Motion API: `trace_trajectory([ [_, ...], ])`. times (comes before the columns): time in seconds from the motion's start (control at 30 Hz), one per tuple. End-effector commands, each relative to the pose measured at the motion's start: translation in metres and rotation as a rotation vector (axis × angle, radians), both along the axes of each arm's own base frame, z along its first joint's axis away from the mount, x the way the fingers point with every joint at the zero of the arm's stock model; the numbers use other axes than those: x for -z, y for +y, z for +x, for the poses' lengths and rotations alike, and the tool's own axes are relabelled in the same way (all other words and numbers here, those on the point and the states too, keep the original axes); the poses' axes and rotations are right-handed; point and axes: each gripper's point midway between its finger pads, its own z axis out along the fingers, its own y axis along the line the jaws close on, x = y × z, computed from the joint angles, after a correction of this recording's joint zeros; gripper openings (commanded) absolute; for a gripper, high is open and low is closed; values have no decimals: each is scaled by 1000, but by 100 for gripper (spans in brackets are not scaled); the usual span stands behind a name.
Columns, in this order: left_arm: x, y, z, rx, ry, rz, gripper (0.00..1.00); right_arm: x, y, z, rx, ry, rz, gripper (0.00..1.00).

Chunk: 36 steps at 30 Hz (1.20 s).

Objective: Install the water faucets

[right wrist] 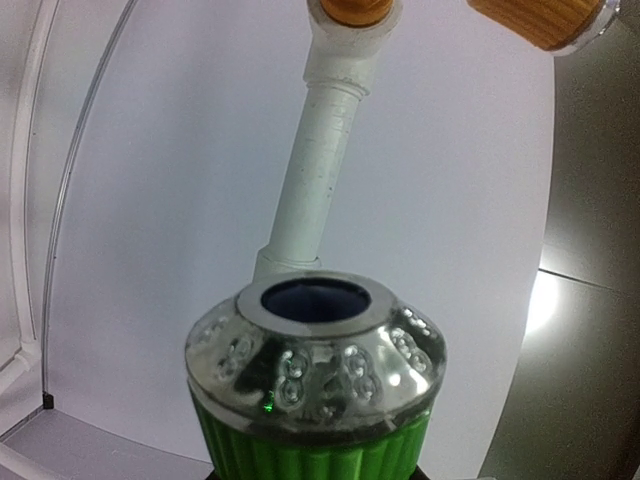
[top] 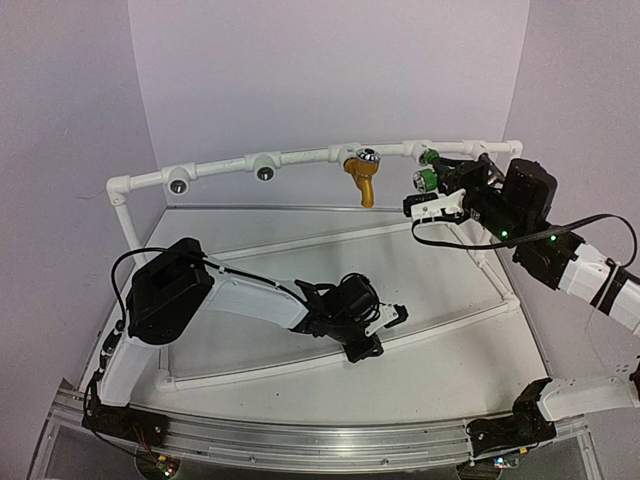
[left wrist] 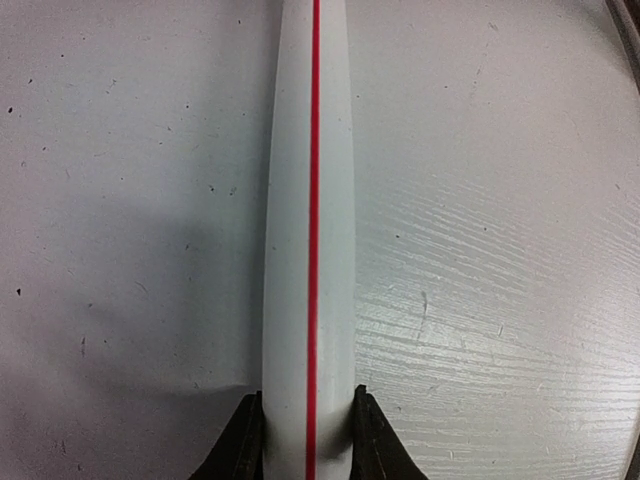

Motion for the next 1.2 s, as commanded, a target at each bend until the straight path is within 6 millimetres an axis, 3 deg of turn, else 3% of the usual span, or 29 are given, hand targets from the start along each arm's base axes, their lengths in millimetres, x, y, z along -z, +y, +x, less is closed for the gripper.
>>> trace_trajectory([
  [0.0,27,17,-39,76,130,79,2,-10,-2,4,5,-47,34,0],
  [0.5,23,14,-49,101,138,66,0,-8,2,17,24,-56,60,0],
  [0.8,22,13,-50,103,142,65,0,4,-11,18,53,-41,53,0],
  [1.17,23,13,-51,106,143,65,0,-4,-10,21,46,-48,94,0],
])
